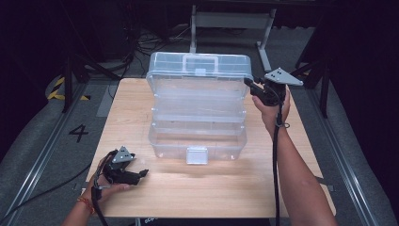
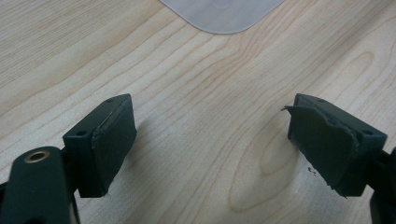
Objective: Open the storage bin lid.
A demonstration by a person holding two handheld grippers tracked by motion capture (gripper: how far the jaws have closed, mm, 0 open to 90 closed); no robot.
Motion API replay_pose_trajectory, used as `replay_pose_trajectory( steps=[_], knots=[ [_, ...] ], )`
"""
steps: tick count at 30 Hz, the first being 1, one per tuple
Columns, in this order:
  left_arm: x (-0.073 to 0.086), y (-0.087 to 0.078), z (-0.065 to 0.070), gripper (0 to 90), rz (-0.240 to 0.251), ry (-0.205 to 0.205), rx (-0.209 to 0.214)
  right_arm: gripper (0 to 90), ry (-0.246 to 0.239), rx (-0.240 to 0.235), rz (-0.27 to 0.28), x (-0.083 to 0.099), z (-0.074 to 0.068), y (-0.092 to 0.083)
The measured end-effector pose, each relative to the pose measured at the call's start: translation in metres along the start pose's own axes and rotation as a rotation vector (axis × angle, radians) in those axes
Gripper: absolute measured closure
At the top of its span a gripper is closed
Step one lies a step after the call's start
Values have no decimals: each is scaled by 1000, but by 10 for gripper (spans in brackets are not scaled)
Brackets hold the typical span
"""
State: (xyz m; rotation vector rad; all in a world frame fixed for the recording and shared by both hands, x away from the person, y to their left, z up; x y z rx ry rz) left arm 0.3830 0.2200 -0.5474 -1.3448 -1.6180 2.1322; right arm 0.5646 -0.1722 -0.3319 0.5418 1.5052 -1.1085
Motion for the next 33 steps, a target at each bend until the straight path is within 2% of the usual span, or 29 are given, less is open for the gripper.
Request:
replay_pose_trajectory(
  steps=[3, 6, 11, 22, 27, 28, 31, 33],
  knots=[
    [0, 0, 0, 156, 1, -9, -5, 713, 14, -7, -4, 0, 1, 1],
    [1, 0, 1, 156, 1, -14, -6, 716, 3, 11, -11, -2, 2, 2],
    [1, 0, 1, 156, 0, -14, -6, 721, 32, 7, -1, -3, 3, 4],
    [1, 0, 1, 156, 1, -14, -6, 726, 30, 21, -5, -7, 6, 9],
    [1, 0, 1, 156, 1, -15, -7, 726, 13, 41, -13, -12, 6, 10],
    [1, 0, 1, 156, 1, -15, -7, 743, 15, 47, 5, -16, 7, 9],
    [1, 0, 1, 156, 1, -15, -6, 757, 5, 58, 9, -19, 8, 7],
    [1, 0, 1, 156, 1, -15, -6, 790, -25, 89, -2, -23, 9, 7]
  ],
)
Point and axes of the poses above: each handheld gripper's, and its own axes: y roughly forward along the jaws, x roughly out of its underside, z roughly to its right, the point moved 9 cm from there along y, roughly forward along the jaws, and after that the axes turned 9 degrees about -z, right-handed, at the moved point
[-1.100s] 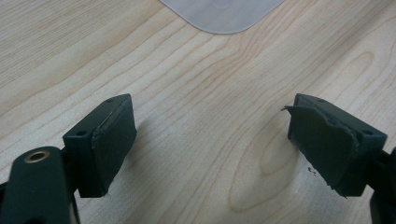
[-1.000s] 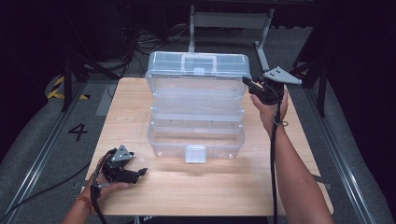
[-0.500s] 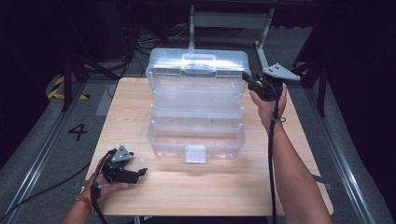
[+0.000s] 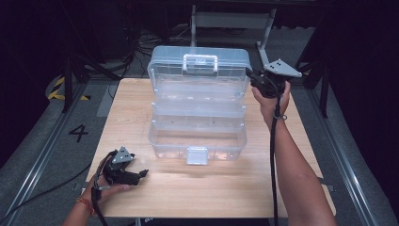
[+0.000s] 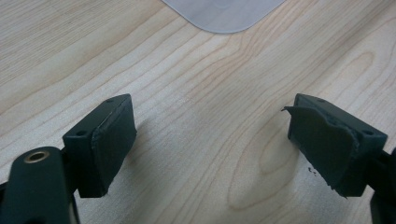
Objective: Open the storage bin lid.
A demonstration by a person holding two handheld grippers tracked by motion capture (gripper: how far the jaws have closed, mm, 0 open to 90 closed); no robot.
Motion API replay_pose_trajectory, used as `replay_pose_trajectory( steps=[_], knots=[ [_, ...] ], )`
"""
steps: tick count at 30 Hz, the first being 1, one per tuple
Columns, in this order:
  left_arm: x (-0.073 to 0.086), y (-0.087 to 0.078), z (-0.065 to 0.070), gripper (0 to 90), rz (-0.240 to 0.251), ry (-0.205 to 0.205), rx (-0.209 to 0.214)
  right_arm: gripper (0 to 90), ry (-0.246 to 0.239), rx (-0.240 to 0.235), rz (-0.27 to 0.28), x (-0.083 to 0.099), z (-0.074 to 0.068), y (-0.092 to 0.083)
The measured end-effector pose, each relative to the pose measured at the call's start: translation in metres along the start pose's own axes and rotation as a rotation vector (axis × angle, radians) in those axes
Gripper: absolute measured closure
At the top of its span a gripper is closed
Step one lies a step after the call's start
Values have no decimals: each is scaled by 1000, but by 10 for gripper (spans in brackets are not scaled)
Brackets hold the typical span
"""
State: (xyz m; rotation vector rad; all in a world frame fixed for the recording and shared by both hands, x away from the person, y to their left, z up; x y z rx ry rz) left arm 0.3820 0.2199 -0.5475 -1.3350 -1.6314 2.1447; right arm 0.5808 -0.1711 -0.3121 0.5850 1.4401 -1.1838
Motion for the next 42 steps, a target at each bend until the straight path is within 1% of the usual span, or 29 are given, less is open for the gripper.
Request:
replay_pose_trajectory(
  steps=[1, 2, 3, 7, 8, 13, 17, 27, 29, 30, 32, 35, 36, 39, 40, 41, 42],
  knots=[
    [0, 0, 0, 156, 0, 0, 0, 807, -10, 8, -4, -1, 1, 0],
    [0, 0, 0, 156, 0, 0, 0, 831, -7, 6, -4, -2, 2, 1],
    [0, 0, 0, 156, 0, 0, 0, 835, -2, 1, -5, -4, 3, 2],
    [0, 0, 0, 156, 0, 2, 0, 844, -15, 12, -23, -5, 7, 9],
    [0, 0, 0, 156, 0, 0, 0, 847, -19, 13, -27, -6, 9, 13],
    [0, 0, 0, 156, 0, 0, 0, 849, -12, 7, -39, -8, 13, 20],
    [0, 0, 0, 156, 6, -2, -3, 849, 5, 3, -38, -9, 15, 25],
    [0, 0, 0, 156, 6, -2, -3, 850, 9, -13, -57, -10, 20, 32],
    [-1, 0, -1, 156, 7, 9, -8, 849, 11, -17, -58, -10, 21, 34],
    [0, 0, 0, 155, 5, 3, -5, 848, 8, -15, -61, -11, 21, 35],
    [0, 0, 0, 156, 4, 8, -5, 849, 2, -16, -64, -11, 21, 37],
    [2, -1, 1, 155, 4, 3, -5, 848, 11, -20, -72, -11, 23, 41],
    [2, -1, 0, 155, 7, 9, -6, 848, 10, -20, -77, -12, 24, 42],
    [5, -4, 1, 155, -1, 9, -2, 848, 17, -23, -83, -12, 26, 46],
    [8, -5, 1, 155, 5, 9, -8, 848, 21, -23, -83, -12, 26, 48],
    [9, -6, 1, 155, 6, -2, -9, 847, 22, -24, -85, -12, 27, 49],
    [10, -7, 1, 155, 3, 2, -10, 847, 19, -21, -88, -12, 27, 50]
  ],
)
Point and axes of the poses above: each handheld gripper's, and its own axes: y roughly forward along the jaws, x roughly out of its underside, z roughly to its right, the point moved 9 cm from there along y, roughly forward along the jaws, and after that the axes turned 9 degrees about -z, right-handed, at the moved point
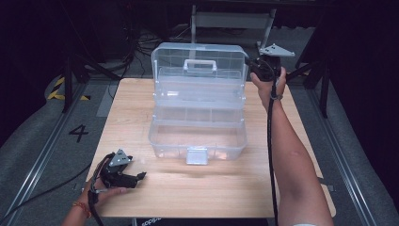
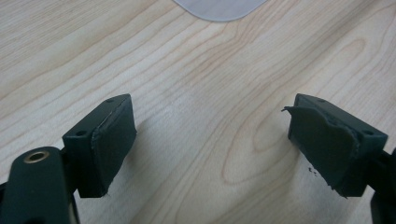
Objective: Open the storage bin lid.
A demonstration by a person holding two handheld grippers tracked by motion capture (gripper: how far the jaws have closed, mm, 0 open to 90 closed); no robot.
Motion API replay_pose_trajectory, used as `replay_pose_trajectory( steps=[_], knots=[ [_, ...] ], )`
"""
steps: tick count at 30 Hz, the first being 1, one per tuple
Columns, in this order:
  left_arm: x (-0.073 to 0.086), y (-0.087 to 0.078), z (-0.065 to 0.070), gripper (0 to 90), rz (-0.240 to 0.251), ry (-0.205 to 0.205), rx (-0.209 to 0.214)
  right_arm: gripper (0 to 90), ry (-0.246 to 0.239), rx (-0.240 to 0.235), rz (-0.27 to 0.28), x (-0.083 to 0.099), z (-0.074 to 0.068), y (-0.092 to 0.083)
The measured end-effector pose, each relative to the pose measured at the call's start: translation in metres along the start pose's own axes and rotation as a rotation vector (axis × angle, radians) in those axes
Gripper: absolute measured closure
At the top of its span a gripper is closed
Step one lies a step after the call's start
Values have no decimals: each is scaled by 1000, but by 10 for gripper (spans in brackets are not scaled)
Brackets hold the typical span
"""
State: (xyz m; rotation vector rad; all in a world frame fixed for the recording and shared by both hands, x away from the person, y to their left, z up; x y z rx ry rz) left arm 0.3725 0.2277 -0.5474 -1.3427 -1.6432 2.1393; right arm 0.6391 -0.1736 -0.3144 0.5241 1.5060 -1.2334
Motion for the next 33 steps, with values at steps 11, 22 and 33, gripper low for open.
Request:
replay_pose_trajectory(
  steps=[11, 22, 33],
  knots=[
    [10, -7, 1, 155, 0, -8, -20, 845, 8, -8, -29, -1, 5, 11],
    [15, -11, 4, 155, 3, -23, -36, 841, 9, -10, -48, -1, 9, 21],
    [19, -13, 6, 155, 7, -34, -38, 838, 4, 2, -85, 0, 14, 35]
  ],
)
Point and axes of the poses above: each handheld gripper's, and its own axes: y roughly forward along the jaws, x roughly out of its underside, z roughly to its right, the point moved 9 cm from there along y, roughly forward along the jaws, and after that the axes turned 9 degrees about -z, right-handed, at the moved point
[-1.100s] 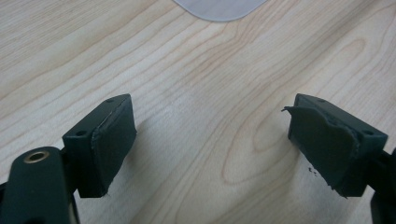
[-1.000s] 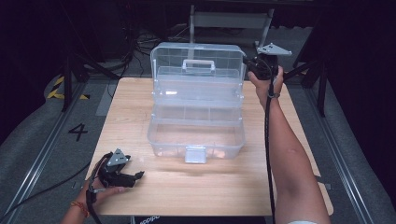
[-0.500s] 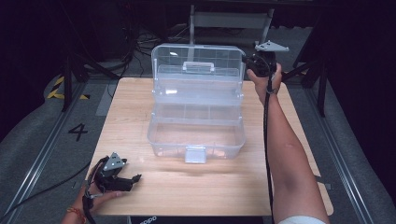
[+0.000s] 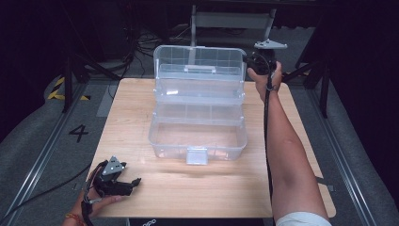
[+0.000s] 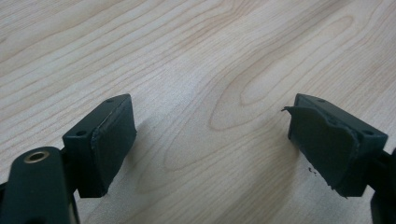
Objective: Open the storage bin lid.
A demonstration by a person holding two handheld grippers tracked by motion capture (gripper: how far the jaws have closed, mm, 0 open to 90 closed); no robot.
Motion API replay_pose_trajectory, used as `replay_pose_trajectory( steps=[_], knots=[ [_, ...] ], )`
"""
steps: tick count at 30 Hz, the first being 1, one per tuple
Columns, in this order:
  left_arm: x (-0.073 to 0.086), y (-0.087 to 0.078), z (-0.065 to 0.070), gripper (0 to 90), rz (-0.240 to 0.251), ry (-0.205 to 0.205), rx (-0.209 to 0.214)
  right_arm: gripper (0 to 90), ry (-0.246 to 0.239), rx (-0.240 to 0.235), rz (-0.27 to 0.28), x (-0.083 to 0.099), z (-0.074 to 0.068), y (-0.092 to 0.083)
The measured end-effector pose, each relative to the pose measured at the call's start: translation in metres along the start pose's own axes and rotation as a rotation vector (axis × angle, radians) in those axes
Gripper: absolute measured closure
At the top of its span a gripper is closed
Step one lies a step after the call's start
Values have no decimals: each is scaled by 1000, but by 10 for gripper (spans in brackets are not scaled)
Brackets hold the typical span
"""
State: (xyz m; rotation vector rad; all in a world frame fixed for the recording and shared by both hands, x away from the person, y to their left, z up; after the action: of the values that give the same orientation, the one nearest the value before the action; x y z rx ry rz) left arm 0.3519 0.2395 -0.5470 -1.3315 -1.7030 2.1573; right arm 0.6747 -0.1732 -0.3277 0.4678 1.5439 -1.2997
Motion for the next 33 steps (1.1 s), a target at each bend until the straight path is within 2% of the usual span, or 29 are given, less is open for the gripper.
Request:
replay_pose_trajectory(
  steps=[10, 20, 33],
  knots=[
    [0, 0, 0, 155, -2, -2, 5, 836, 4, 2, -35, 1, 4, 11],
    [0, 0, 0, 154, -1, -3, 6, 829, 3, 33, -57, 4, 6, 22],
    [0, -1, 0, 153, -7, 6, 10, 824, 10, 46, -85, 7, 8, 34]
  ],
)
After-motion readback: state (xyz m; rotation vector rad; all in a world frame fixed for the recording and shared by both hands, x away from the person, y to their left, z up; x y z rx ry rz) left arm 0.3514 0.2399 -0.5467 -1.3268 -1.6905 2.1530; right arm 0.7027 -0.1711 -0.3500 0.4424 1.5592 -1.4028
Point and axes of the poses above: each handheld gripper's, and its own axes: y roughly forward along the jaws, x roughly out of its underside, z roughly to its right, the point moved 9 cm from there along y, roughly forward along the jaws, and after that the axes turned 9 degrees about -z, right-handed, at the moved point
